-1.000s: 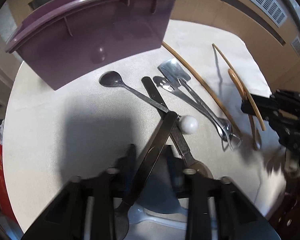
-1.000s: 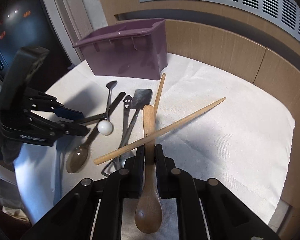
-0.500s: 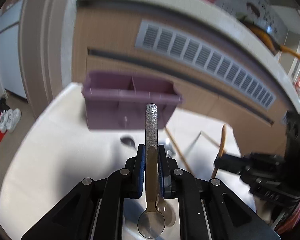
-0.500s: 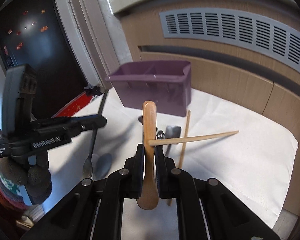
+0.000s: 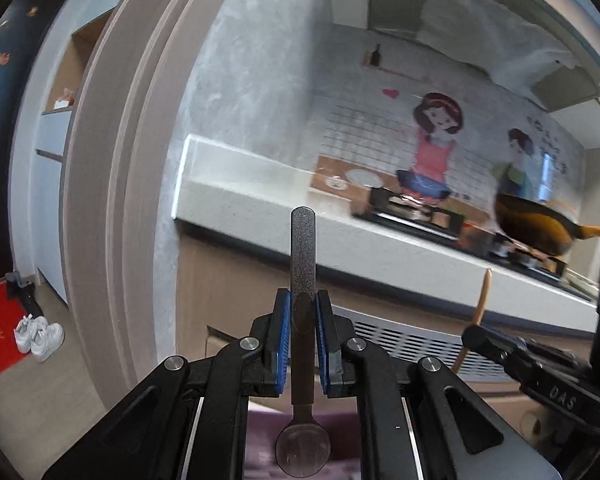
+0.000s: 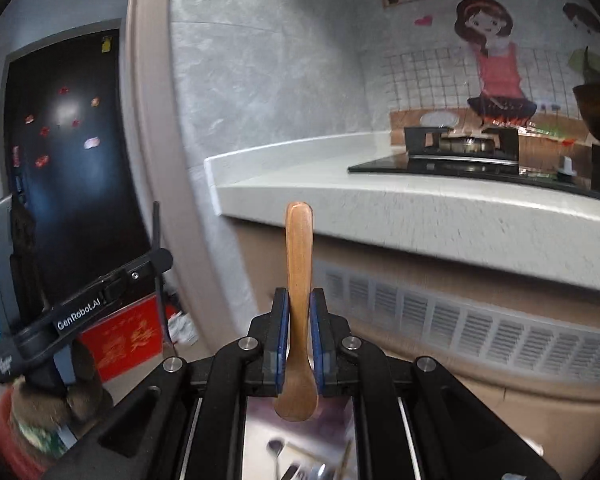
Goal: Organize utensils
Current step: 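Carry the wooden spoon with the right tool and drop it into the purple caddy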
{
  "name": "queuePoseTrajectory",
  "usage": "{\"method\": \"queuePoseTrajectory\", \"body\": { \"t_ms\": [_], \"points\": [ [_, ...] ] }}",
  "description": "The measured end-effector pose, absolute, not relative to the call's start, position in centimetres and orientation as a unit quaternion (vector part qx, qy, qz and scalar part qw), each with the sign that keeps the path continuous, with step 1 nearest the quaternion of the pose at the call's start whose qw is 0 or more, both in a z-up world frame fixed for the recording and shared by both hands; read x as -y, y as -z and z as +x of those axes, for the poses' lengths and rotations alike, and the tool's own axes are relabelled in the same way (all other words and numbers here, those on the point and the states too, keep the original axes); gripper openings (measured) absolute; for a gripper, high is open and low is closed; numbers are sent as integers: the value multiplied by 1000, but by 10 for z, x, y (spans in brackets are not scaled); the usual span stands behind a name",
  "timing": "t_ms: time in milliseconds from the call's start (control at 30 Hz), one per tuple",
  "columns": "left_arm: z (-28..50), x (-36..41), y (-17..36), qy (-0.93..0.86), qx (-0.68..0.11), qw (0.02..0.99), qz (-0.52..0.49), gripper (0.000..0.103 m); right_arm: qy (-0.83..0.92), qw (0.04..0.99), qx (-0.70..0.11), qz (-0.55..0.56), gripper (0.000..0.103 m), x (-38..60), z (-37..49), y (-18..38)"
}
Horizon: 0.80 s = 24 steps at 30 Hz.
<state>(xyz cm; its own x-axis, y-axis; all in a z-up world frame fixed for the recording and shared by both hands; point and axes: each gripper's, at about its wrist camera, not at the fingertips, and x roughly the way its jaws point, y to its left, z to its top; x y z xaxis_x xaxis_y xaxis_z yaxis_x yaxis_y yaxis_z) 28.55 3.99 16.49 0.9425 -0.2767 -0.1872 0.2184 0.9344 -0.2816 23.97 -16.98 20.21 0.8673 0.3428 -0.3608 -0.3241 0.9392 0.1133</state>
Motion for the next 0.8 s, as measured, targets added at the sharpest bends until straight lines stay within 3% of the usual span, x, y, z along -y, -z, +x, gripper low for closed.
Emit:
{"method": "queuePoseTrajectory", "body": {
  "t_ms": [300, 600, 633, 733, 800],
  "points": [
    [351, -24, -98, 126, -143, 975, -117, 12, -139, 966, -219, 2, 10, 162, 305, -121],
    [361, -18, -66, 144, -172, 969, -107, 14, -163, 950, -267, 19, 11, 169, 330, -74],
    [360, -17, -64, 153, -181, 966, -105, 20, -174, 945, -276, 20, 11, 170, 328, -70],
    [351, -20, -63, 163, -200, 960, -108, 57, -185, 935, -301, 14, 11, 175, 322, -62],
    [339, -27, -65, 162, -203, 959, -115, 61, -184, 936, -300, 9, 12, 181, 312, -64]
  ]
}}
